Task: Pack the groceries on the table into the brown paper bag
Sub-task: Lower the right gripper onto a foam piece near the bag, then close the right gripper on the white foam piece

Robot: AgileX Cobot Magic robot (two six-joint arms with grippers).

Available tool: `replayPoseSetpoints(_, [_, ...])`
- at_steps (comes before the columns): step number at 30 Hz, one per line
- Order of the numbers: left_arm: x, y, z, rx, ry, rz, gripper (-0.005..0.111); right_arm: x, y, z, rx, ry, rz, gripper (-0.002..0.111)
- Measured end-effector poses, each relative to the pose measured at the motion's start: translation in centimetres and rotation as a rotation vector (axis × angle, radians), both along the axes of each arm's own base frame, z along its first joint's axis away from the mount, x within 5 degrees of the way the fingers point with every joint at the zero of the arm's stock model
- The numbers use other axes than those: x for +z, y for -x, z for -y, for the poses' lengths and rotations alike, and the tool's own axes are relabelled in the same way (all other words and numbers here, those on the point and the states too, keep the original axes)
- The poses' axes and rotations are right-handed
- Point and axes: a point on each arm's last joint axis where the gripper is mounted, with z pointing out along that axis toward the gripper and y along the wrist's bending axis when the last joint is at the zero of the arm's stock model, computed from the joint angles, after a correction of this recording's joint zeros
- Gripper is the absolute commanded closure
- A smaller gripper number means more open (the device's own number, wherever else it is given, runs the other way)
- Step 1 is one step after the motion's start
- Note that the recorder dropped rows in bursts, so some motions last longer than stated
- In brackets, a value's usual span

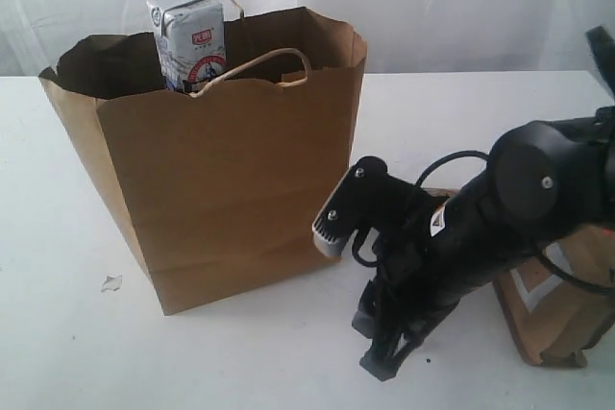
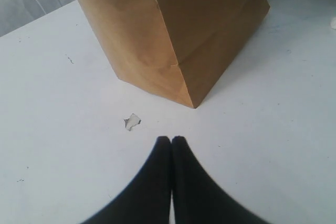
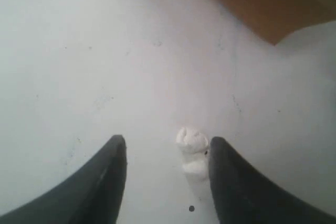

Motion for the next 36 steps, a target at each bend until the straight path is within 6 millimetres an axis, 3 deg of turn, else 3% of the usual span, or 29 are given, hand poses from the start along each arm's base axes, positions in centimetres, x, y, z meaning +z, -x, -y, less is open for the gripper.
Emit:
replayPoseSetpoints(22, [0.0,0.0,0.0,0.000,0.000,0.000,0.106,-5.1,-1.2,-1.0,0.052,0.120,-0.052,0.062])
replayPoseSetpoints(36, [0.0,0.0,0.0,0.000,0.000,0.000,0.106,-5.4,-2.1,-0.9,0.044,0.121,-0.020,0.062])
